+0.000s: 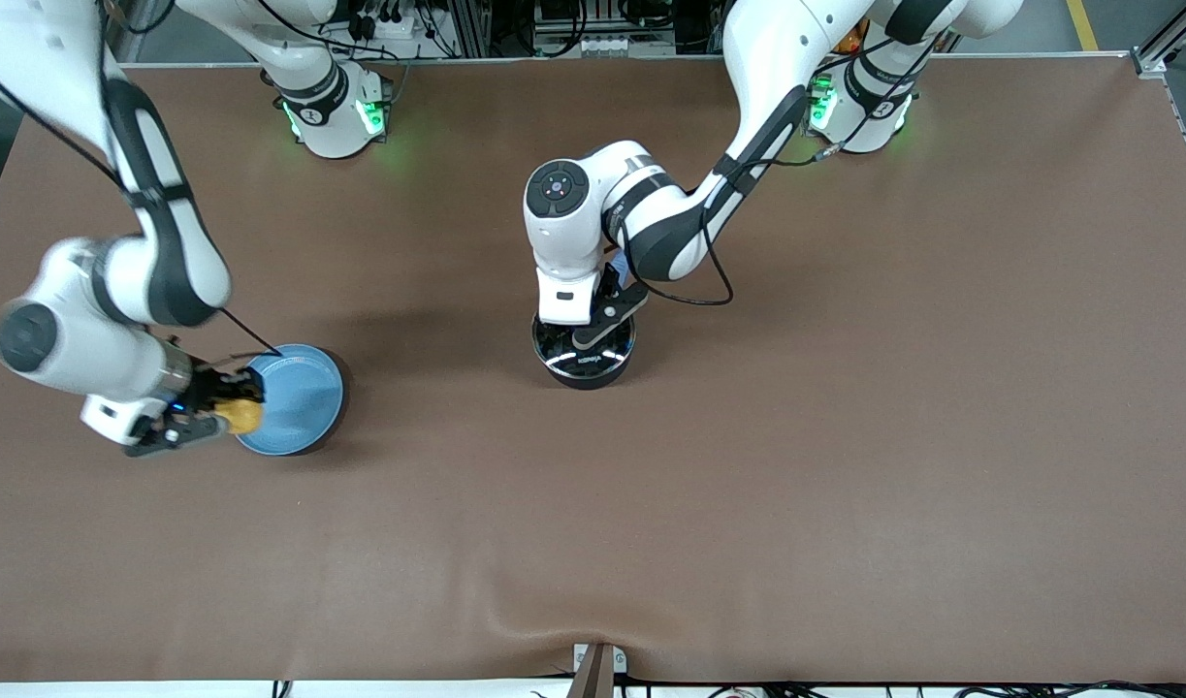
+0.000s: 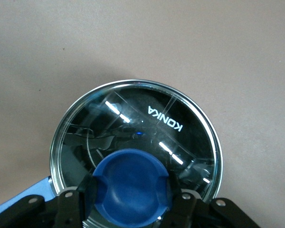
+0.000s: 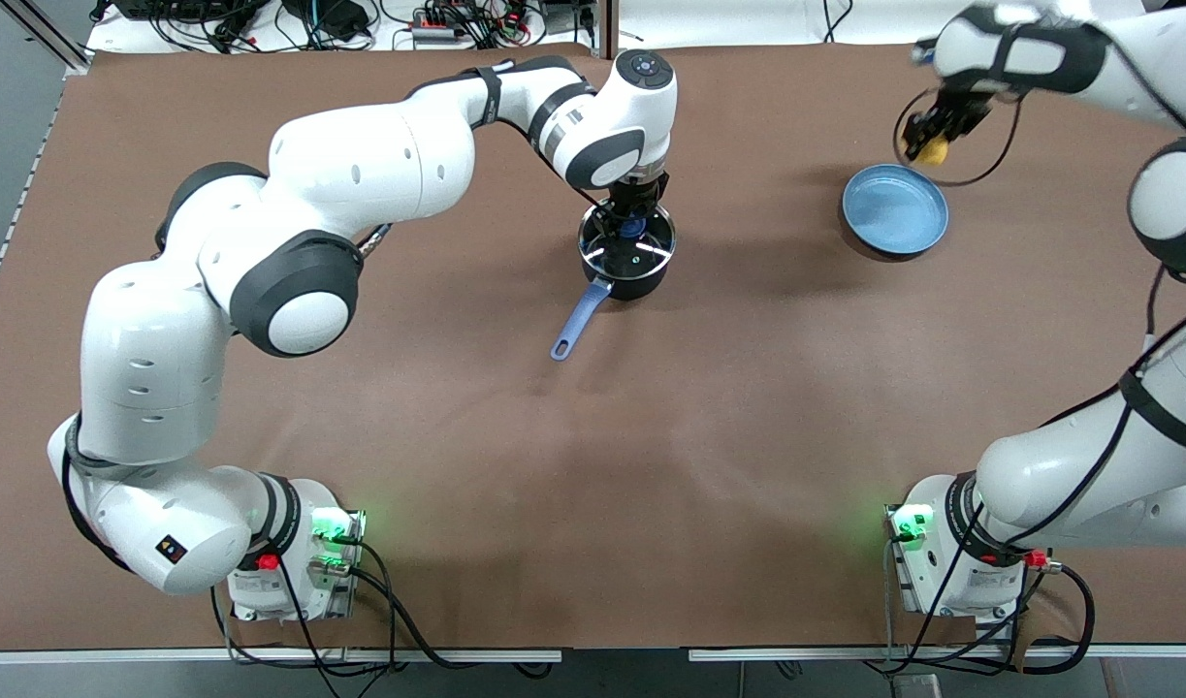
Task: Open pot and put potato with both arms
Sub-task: 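Lift the potato with the right gripper while the left gripper lifts the lid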
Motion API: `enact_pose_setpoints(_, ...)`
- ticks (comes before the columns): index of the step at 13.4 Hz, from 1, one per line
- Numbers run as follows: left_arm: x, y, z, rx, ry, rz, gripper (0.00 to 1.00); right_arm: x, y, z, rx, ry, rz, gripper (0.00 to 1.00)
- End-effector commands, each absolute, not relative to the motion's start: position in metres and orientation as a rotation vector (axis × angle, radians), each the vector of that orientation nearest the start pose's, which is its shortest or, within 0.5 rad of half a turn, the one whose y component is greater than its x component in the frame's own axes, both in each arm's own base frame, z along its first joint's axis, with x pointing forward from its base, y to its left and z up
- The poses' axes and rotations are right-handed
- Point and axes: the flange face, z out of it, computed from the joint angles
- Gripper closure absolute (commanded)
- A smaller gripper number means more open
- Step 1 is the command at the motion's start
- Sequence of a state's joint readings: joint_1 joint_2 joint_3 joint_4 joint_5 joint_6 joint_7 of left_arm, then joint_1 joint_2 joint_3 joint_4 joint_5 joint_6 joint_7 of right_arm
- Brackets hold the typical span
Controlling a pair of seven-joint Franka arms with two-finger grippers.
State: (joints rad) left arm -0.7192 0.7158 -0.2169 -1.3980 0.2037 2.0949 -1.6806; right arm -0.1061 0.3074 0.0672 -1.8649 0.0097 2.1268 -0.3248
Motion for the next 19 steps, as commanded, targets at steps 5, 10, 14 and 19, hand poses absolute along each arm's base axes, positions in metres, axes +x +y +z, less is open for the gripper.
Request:
enact_pose_setpoints(5, 0.46, -0.561, 0.311, -2.928, -1.069, -0.103, 1.0, 0.577, -0.035, 0.523, -3.027, -0.388, 0.137, 1.0)
enact_pose_setpoints(10, 0.473, -0.525, 0.398, -2.926, -0.999, -0.131, 1.0, 0.555, -0.046, 0.593, -3.023, -0.357, 0.18, 1.0)
enact_pose_setpoints(14, 0.511, -0.449, 0.472, -3.003, -0.875, -0.026, 1.0, 0.557, -0.038, 0.588, -3.038, -0.271, 0.201, 1.0)
enact_pose_setpoints(19, 0.544, -0.337, 0.51, -3.072, -0.568, -0.017, 1.0, 0.559, 0.077, 0.592, -3.066, -0.122, 0.158, 1.0)
